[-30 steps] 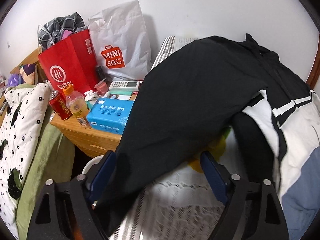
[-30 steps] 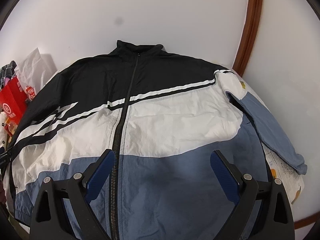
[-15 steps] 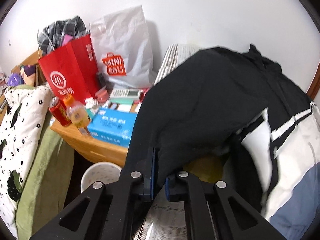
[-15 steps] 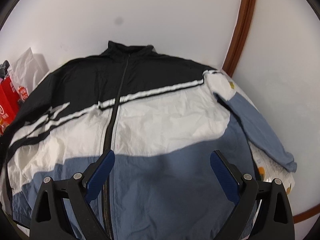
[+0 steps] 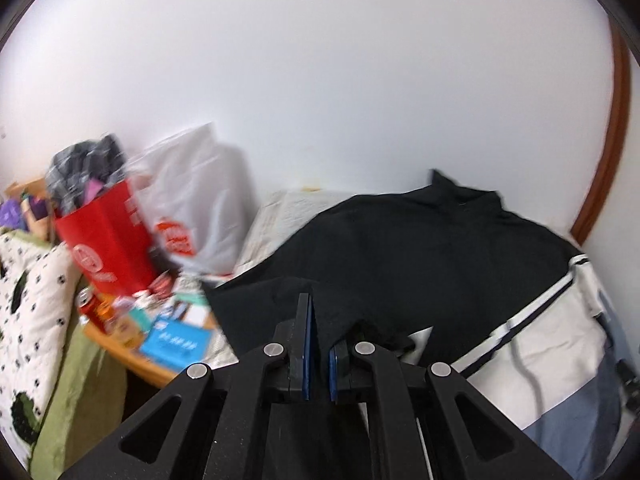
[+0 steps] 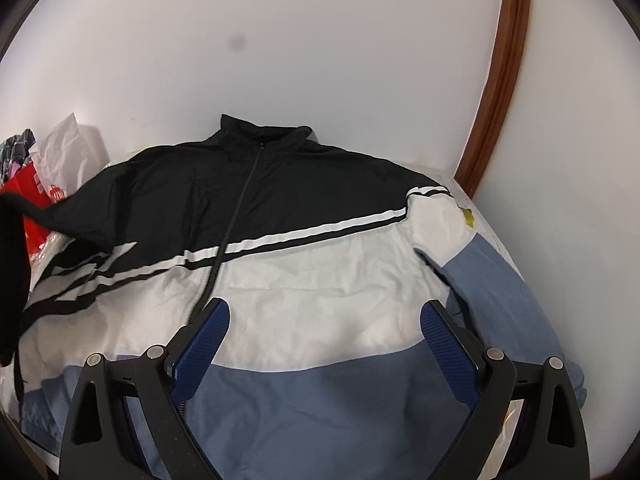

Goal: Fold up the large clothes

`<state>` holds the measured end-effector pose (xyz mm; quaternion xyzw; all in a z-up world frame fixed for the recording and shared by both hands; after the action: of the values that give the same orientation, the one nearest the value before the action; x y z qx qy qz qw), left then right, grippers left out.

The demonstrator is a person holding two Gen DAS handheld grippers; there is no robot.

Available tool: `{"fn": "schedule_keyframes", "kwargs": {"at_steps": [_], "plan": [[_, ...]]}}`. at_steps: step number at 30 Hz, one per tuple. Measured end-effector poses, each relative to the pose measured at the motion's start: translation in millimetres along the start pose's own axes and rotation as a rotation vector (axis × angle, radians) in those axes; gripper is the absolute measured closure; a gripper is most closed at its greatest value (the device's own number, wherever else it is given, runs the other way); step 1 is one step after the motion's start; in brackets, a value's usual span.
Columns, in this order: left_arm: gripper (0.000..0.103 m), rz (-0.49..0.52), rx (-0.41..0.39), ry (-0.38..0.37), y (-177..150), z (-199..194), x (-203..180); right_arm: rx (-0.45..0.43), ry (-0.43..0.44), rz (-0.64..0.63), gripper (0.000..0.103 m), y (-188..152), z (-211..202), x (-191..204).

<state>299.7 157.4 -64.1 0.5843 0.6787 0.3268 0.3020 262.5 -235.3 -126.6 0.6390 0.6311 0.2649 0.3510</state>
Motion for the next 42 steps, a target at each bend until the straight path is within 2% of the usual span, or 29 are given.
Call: {"fn": "schedule_keyframes", "kwargs": {"at_steps": [4,9,16,22,24,26,28,30,38,40,42], "plan": [[0.097,0.038,0.002,-0.061,14.8,10.9,-49.9,0.009,-0.005,-0.009,0.008,-3.4,10.1,-19.6],[0.097,0.065,0.052,-0.139,14.2,30.8,-104.8,0.023,-0.009,0.016,0.008,-11.4,24.1,-49.5],[0.097,0.133,0.142,-0.196,-13.0,60.5,-170.4,0.052,-0.028,0.057,0.008,-26.9,39.2,-83.9],[0.096,0.194,0.207,-0.201,-38.5,75.7,-193.8,0.074,-0.041,0.069,0.008,-38.9,46.1,-100.5],[0.095,0.206,0.227,-0.202,-47.2,75.2,-196.8,0.082,-0.044,0.071,0.008,-43.0,46.7,-102.6],[0.084,0.222,0.24,-0.206,-52.0,72.2,-199.3,0.09,-0.039,0.069,0.008,-46.0,46.4,-101.5],[0.061,0.235,0.219,-0.2,-53.5,62.5,-196.7,0.087,-0.038,0.058,0.008,-46.8,43.0,-98.5],[0.045,0.235,0.191,-0.197,-51.9,53.2,-192.2,0.079,-0.039,0.048,0.008,-45.7,38.5,-94.7],[0.045,0.211,0.124,-0.186,-43.1,15.1,-155.8,0.054,0.017,0.036,0.01,-33.3,14.8,-62.4],[0.042,0.186,0.111,-0.182,-42.5,6.8,-135.5,0.049,0.042,0.032,0.014,-28.9,11.4,-51.3],[0.039,0.162,0.103,-0.172,-43.8,2.7,-117.2,0.05,0.084,0.026,0.028,-22.3,10.9,-36.1]]}}
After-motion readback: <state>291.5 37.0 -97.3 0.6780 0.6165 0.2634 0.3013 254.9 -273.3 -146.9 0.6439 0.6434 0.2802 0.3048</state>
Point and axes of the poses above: each gripper's, at about its wrist camera, not at the fingertips, and z roughly the way its jaws point, x to its left, y to its top, the point moved 8 cm from there along z, roughly the way its jaws point, and after that the axes turned 3 degrees about -x, right-handed, at the moved point
